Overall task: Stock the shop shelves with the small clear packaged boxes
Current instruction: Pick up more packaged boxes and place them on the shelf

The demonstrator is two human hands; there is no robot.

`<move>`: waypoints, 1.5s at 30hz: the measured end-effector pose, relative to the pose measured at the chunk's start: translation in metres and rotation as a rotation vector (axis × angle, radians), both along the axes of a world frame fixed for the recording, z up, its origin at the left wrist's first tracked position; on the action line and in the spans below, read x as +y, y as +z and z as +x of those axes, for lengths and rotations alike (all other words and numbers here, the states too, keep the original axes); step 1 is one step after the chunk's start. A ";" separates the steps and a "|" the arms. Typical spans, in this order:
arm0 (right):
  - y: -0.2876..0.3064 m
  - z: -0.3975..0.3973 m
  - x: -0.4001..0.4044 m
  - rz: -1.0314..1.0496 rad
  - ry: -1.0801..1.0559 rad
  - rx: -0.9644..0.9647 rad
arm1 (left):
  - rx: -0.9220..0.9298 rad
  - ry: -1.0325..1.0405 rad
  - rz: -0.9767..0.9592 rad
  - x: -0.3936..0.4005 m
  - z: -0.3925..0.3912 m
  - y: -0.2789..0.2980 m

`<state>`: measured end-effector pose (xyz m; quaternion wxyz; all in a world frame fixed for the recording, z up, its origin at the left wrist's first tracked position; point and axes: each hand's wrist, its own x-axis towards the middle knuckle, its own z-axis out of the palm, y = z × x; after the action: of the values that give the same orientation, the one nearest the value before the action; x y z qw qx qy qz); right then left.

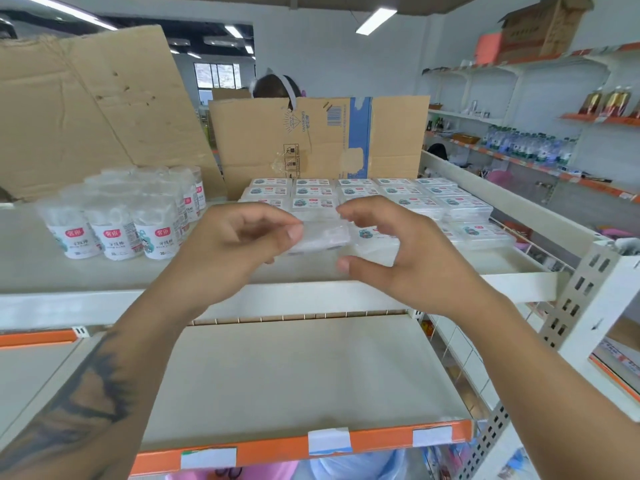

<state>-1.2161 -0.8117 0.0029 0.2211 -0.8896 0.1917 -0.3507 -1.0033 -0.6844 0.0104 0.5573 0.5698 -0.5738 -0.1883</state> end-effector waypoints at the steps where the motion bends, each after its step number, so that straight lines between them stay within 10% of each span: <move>1: -0.002 0.004 0.004 0.050 0.022 -0.053 | 0.041 -0.017 -0.015 -0.002 -0.005 0.002; 16: -0.002 0.028 0.039 0.789 0.022 -0.658 | 0.418 -0.070 -0.044 -0.004 -0.030 -0.003; 34: 0.018 0.027 0.023 0.081 -0.074 -0.073 | 0.299 -0.109 -0.091 -0.002 -0.011 -0.005; 45: 0.018 0.037 -0.031 -0.239 -0.071 0.386 | -0.572 0.481 0.178 -0.006 0.018 -0.026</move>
<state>-1.1792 -0.8431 0.0214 0.0609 -0.9527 0.2189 -0.2019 -0.9848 -0.6906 -0.0156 0.3515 0.7639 -0.5372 0.0654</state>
